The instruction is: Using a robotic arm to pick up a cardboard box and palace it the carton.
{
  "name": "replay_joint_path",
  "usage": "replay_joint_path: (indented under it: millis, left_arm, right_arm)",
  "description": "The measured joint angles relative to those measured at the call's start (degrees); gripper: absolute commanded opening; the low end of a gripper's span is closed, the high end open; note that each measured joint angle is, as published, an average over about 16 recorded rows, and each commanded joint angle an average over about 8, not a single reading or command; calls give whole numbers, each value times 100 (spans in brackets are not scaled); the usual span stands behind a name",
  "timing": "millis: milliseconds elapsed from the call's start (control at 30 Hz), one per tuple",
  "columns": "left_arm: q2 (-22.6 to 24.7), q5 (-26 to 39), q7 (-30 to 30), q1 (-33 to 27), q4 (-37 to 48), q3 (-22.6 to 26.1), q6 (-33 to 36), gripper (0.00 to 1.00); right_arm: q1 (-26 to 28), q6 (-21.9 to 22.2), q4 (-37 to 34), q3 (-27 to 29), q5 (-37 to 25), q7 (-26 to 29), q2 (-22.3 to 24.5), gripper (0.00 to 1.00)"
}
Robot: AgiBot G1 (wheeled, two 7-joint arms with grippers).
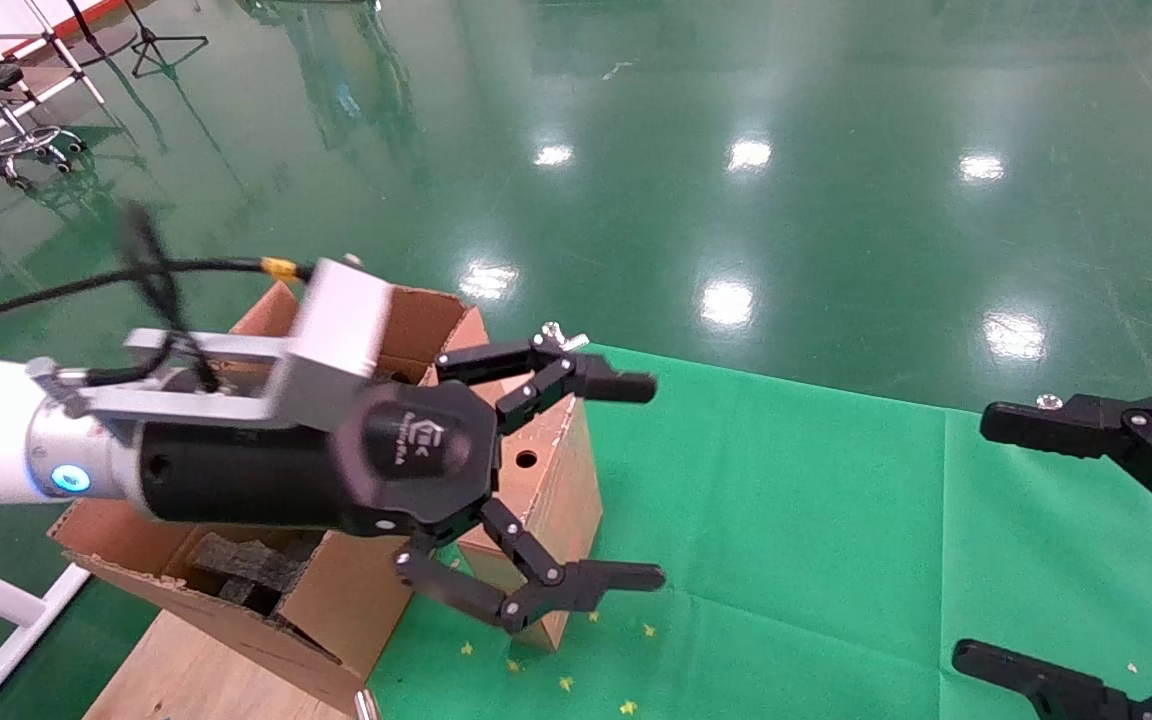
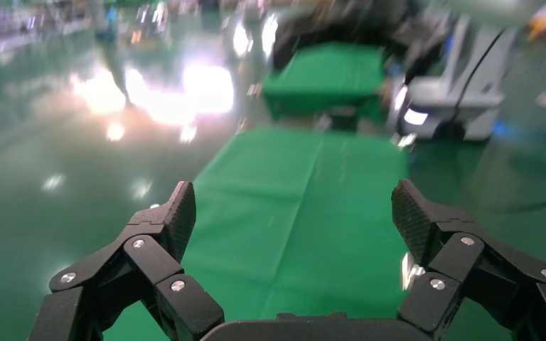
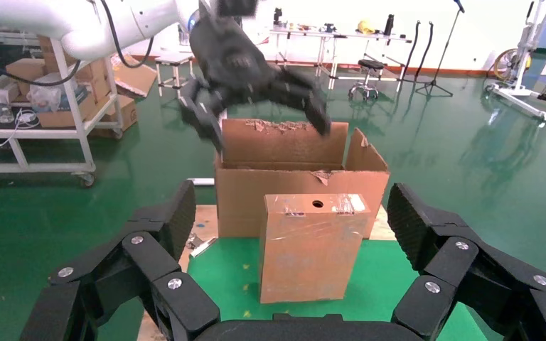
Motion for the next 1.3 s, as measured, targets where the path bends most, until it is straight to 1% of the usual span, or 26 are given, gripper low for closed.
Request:
replay_joint_path:
  millis: [233,467,567,667,767,933,1133,1300]
  left_arm:
    - [-26,923,-376,-458,-107,276,-304,100]
    - [11,1475,-736,-732,-110,449,-530,100]
    - [34,1742,-993,-847,-131,540,-623,100]
    - [74,2061,-1380,-1000,-147,660,-682,100]
    - [144,2489,-1944,-1233,-167,825,-715,100]
    - [358,3374,-3170,-1747,-207,1188,-616,100]
    - [720,4338,-4798,-2386,-206,1635,-190,100]
    - [1003,4901,-5938,-2780,-201,1936,200,100]
  right_arm:
    - [1,0,-2,-2,2,-1,1,0]
    - [1,1,-4,-3,3,-3,1,0]
    - [2,1,-5,-4,4,-3,1,0]
    - [2,1,-6,-5,5,-4,1,0]
    - [3,1,-7,-6,6,-5,2,0]
    - [4,1,-8,-9,7,-6,2,0]
    - [5,1,-9,-11,8,-8,3,0]
    - [5,2,-9,-13,10,-9,4,0]
